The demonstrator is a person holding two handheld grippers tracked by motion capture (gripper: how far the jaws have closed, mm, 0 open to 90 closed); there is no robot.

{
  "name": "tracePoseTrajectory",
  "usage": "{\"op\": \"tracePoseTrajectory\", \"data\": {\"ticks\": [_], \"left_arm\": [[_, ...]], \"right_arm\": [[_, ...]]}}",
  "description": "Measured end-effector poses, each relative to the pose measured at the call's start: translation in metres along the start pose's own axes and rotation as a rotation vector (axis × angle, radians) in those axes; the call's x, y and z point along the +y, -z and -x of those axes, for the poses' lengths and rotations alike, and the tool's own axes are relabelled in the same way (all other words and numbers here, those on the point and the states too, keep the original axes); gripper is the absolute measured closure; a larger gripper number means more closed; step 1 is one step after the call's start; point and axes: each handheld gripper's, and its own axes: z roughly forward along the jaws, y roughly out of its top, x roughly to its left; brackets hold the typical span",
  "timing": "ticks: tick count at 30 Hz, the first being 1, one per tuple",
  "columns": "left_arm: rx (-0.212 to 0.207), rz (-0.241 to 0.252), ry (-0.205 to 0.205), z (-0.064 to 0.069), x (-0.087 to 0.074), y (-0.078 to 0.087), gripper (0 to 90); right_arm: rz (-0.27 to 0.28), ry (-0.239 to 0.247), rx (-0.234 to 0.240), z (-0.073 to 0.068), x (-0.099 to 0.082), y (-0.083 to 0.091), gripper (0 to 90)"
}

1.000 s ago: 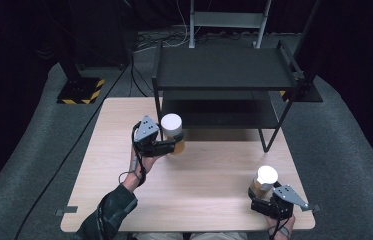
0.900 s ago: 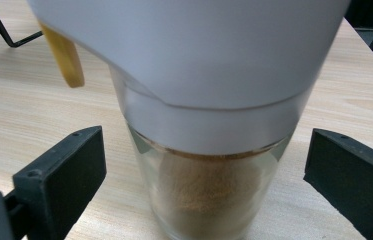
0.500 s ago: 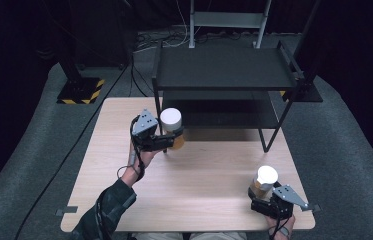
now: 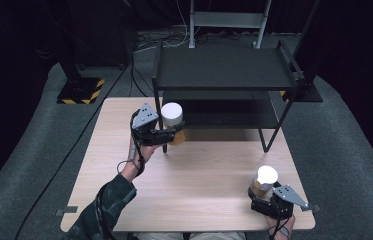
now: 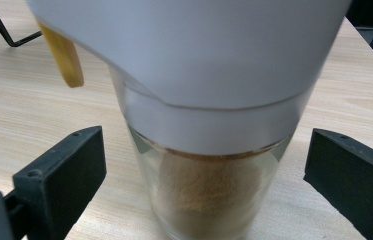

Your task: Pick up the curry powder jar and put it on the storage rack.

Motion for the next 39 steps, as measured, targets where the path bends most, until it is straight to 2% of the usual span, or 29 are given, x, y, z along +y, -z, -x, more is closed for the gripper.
{"op": "tracePoseTrajectory", "data": {"ticks": [15,39], "left_arm": [[-0.010,-0.001,0.006,-0.007,0.012,-0.004,35.0],[-0.022,0.013,-0.013,-0.012,0.032,-0.001,35.0]], "right_arm": [[0.002,-0.003,0.001,0.000,0.000,0.000,2.0],[-0.001,-0.003,0.000,0.001,0.000,0.000,1.9]]}}
